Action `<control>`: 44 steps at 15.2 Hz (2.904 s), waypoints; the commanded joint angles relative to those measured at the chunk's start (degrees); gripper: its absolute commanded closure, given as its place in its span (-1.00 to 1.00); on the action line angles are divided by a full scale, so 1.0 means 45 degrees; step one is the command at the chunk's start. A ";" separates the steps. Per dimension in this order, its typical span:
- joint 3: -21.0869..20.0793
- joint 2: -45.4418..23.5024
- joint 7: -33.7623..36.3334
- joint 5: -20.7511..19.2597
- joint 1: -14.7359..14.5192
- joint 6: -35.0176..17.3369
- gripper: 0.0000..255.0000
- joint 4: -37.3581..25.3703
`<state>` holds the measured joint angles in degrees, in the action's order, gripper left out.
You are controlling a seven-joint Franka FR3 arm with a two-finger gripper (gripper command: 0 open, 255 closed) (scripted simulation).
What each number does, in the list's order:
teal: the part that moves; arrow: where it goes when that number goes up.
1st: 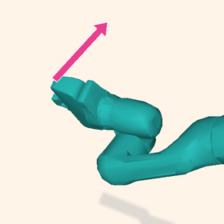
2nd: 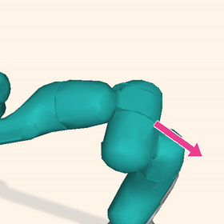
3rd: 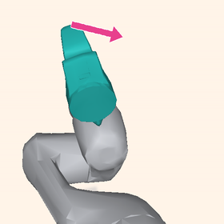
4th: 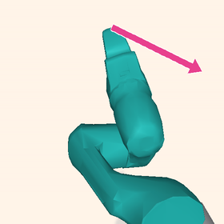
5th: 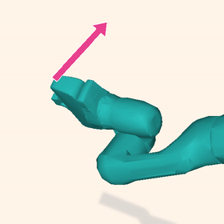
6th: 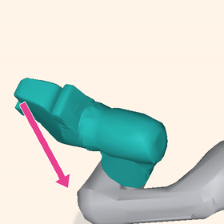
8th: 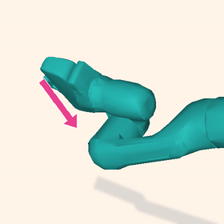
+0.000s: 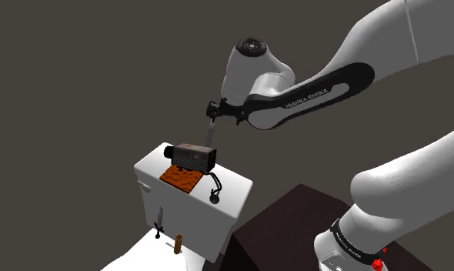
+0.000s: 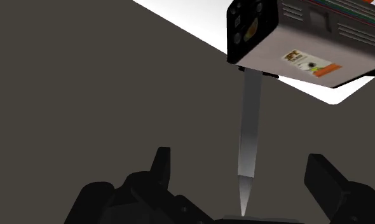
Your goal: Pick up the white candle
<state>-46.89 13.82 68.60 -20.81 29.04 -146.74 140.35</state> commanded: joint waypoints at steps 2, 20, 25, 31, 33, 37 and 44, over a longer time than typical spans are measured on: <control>-0.2155 -0.2466 0.4109 -0.4321 0.2212 0.0393 -1.00 -0.1223; 0.0292 -0.9331 1.1077 -1.2463 -0.0789 0.3908 1.00 -0.4723; 0.0292 -0.9324 1.1069 -1.2461 -0.0779 0.3900 1.00 -0.4719; 0.0123 -0.9056 1.0802 -1.2137 -0.0643 0.3921 1.00 -0.4694; -0.0051 -0.8771 1.0522 -1.1801 -0.0493 0.3933 1.00 -0.4663; -0.0396 -0.8205 0.9945 -1.1113 -0.0188 0.3964 1.00 -0.4627; -0.0981 -0.7228 0.8881 -0.9861 0.0347 0.4048 1.00 -0.4654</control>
<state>-51.03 -19.11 109.26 -65.86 30.34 -128.62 119.62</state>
